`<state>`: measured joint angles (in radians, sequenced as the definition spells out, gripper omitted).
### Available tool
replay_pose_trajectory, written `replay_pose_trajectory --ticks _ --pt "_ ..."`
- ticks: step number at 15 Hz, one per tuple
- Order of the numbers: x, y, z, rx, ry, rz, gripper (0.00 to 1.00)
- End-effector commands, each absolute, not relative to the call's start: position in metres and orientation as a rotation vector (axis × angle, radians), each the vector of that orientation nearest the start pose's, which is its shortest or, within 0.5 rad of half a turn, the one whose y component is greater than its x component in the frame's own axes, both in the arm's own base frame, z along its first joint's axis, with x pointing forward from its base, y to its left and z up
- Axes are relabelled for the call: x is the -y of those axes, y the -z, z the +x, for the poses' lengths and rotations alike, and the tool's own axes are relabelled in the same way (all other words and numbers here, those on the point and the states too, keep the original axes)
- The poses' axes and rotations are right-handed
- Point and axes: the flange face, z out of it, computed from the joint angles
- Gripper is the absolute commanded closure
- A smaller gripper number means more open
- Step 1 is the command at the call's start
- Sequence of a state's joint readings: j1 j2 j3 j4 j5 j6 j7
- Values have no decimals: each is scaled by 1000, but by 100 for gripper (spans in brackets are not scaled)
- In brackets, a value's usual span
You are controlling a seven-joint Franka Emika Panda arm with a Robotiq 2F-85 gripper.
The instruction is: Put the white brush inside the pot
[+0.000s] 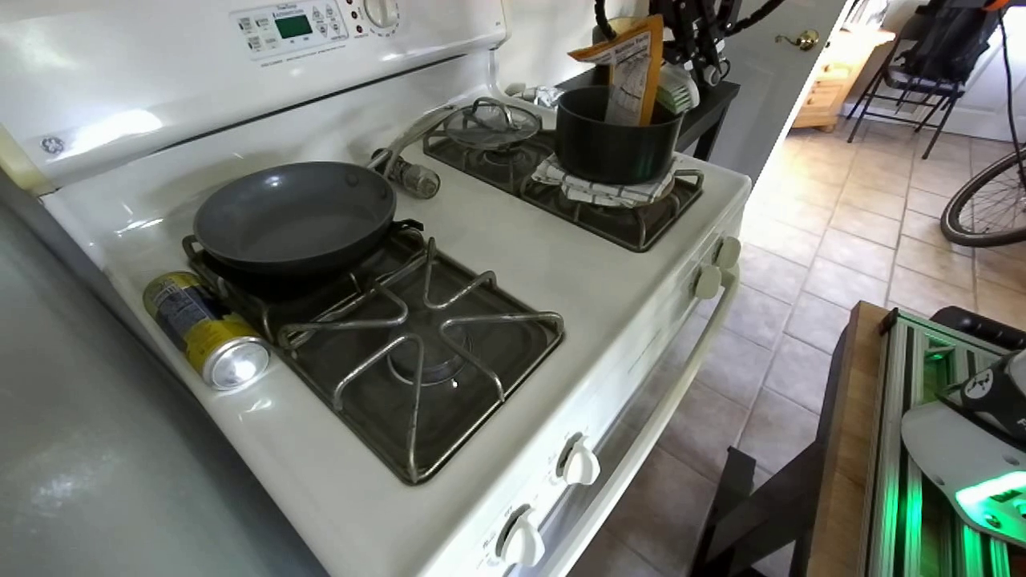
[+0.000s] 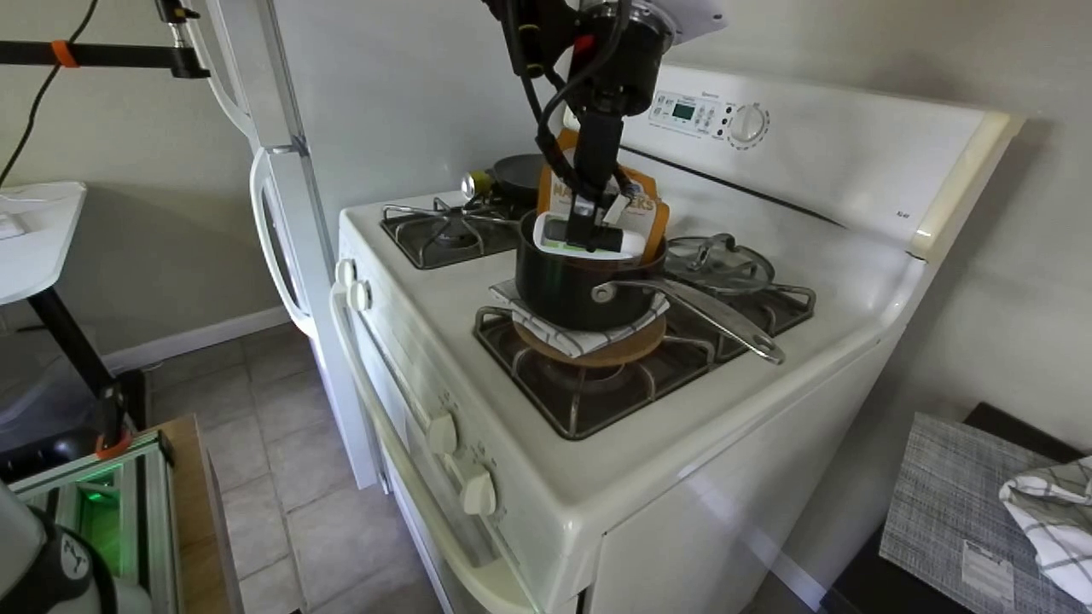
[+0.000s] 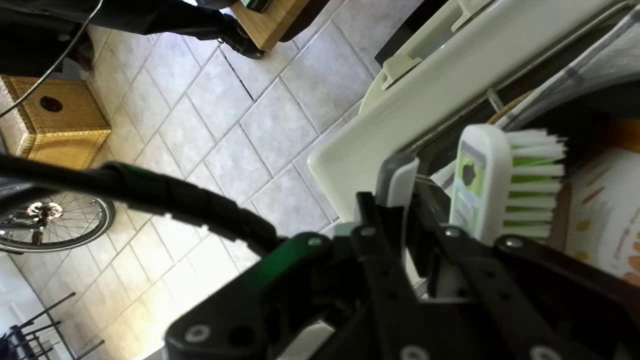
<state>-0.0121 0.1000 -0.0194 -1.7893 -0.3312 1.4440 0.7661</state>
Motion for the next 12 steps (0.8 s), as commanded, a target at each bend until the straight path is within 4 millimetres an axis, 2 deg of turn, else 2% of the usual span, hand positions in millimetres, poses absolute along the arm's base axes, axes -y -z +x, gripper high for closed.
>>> replay_pose_trajectory --ticks 1,5,8,10,12 --pt "42 -500 535 -1354 -445 -3326 97" --pt "16 -566 512 -1343 -350 -3408 97" --pt "-2 -608 497 -1386 -328 -3465 97" --pt "-7 -618 496 -1398 -297 -3485 97" --pt "-8 -618 508 -1281 -143 -3536 97"
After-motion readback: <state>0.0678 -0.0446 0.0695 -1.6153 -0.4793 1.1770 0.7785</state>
